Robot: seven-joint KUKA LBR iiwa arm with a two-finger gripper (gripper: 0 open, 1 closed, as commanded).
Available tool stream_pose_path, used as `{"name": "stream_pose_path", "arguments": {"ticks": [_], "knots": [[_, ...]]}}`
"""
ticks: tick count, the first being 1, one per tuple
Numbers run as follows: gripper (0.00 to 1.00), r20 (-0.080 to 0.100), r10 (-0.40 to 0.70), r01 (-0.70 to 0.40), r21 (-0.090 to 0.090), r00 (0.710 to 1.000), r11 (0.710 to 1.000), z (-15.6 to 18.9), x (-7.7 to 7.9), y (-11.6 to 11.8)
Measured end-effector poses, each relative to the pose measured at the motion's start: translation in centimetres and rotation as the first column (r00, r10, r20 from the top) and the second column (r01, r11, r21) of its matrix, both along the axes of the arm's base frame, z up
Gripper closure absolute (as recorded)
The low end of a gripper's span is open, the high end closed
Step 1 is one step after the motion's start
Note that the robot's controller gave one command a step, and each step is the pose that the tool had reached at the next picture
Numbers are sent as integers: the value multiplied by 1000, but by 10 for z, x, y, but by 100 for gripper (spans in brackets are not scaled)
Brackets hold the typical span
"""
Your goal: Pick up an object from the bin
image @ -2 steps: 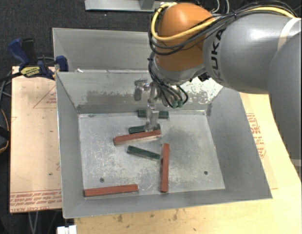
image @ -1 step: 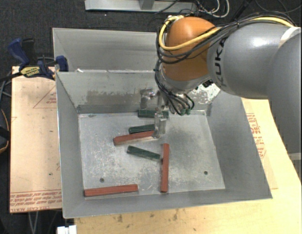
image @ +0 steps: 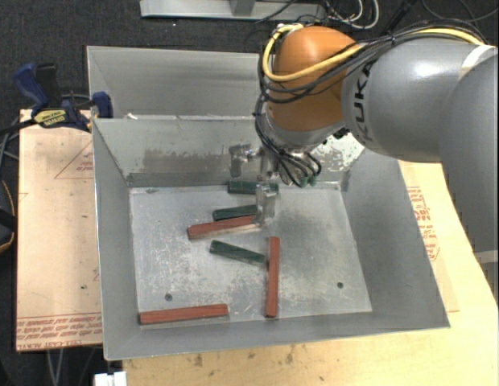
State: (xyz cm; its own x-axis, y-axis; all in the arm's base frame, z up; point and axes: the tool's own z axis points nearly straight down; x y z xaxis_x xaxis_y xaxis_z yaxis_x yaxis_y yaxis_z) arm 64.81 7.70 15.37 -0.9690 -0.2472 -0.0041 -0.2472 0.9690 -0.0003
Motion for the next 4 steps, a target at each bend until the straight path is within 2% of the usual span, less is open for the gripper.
{"name": "stream_pose_path", "arguments": {"ticks": [1, 2, 4], "knots": [[0, 3, 155, -155, 0, 988, 988, -73, -4, 4], [100, 4, 178, -178, 1, 984, 984, -87, -4, 3], [100, 4, 179, -179, 1, 984, 984, -84, -5, 3]]}}
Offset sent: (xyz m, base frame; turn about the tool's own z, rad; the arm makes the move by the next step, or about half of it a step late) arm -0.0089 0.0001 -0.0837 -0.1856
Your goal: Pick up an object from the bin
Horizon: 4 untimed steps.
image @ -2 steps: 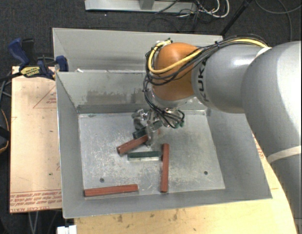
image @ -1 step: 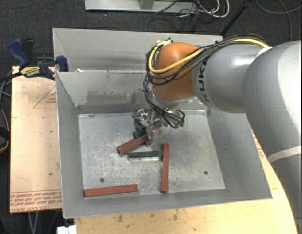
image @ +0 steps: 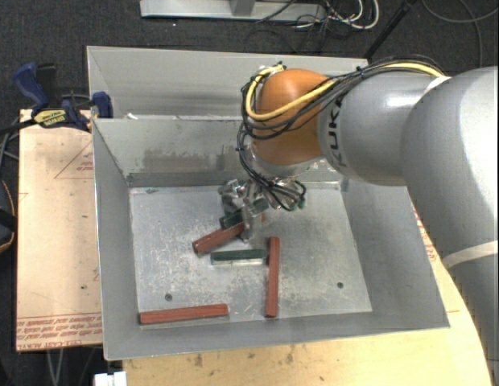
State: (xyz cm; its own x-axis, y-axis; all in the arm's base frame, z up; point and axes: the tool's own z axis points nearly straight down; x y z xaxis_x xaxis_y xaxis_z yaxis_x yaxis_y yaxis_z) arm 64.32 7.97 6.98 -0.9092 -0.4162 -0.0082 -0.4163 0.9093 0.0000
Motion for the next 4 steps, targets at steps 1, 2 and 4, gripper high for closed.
{"name": "stream_pose_path", "arguments": {"ticks": [1, 2, 4], "knots": [[100, -1, -1, 1, 0, 1000, 1000, 2, 0, 0], [100, -3, -1, 1, -1, 1000, 1000, 6, 0, 0], [100, -11, -2, 2, -2, 1000, 1000, 25, -2, 0]]}}
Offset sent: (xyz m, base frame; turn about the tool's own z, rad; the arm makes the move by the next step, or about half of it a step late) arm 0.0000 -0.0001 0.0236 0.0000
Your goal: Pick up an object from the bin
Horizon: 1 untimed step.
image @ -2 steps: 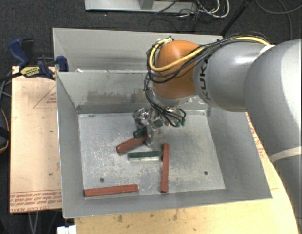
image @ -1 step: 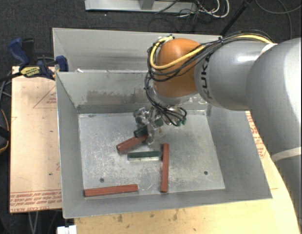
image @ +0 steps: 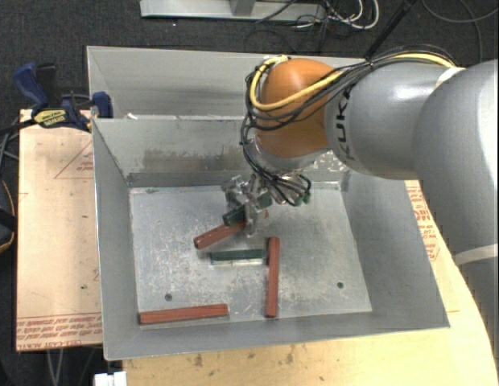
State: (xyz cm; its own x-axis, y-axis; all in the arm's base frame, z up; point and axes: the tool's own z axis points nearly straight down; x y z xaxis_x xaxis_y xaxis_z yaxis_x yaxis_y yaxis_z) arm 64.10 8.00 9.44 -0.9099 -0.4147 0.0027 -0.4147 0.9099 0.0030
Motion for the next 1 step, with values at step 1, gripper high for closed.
{"name": "stream_pose_path", "arguments": {"ticks": [1], "knots": [[100, 4, 0, 0, 0, 1000, 1000, 17, 1, 0]]}}
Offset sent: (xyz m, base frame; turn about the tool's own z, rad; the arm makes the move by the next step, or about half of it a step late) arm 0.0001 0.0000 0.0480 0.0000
